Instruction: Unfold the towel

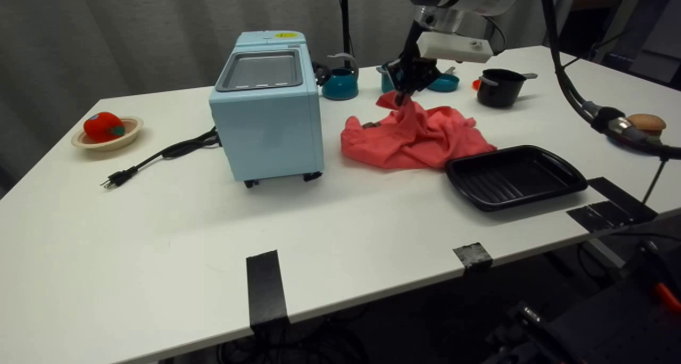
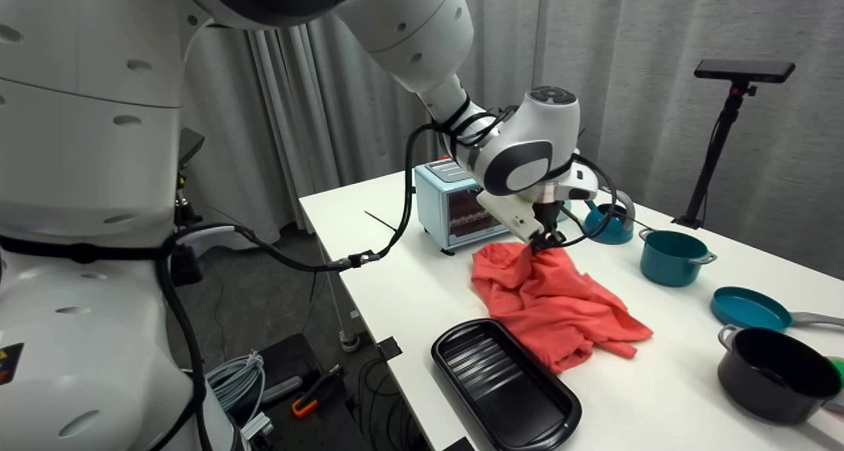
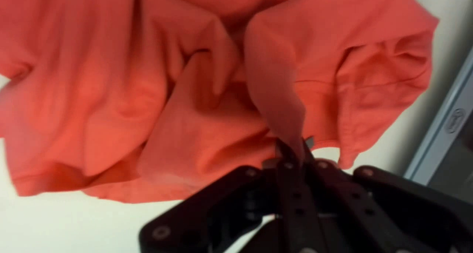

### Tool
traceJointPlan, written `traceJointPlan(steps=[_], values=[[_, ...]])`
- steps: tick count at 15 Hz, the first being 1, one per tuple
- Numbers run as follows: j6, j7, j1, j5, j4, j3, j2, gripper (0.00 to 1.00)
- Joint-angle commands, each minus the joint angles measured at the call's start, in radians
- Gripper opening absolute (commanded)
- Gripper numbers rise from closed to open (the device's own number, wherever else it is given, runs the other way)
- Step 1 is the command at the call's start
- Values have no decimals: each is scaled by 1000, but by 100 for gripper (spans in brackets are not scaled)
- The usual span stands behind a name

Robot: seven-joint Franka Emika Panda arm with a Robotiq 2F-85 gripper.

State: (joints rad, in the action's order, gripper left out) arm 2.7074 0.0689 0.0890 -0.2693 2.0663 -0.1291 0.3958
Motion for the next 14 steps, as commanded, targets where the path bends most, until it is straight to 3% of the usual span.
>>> traceJointPlan(steps=[1, 5, 6, 8, 11, 14], values=[[82, 190, 40, -117, 113, -119, -73, 1], [109, 326, 74, -249, 141, -219, -80, 3], [110, 344, 81, -273, 144, -230, -84, 29], [104, 365, 89, -293, 146, -231, -90, 33], [57, 314, 81, -263, 142, -182, -116, 56], [-33, 190, 37, -138, 136, -69, -154, 80]])
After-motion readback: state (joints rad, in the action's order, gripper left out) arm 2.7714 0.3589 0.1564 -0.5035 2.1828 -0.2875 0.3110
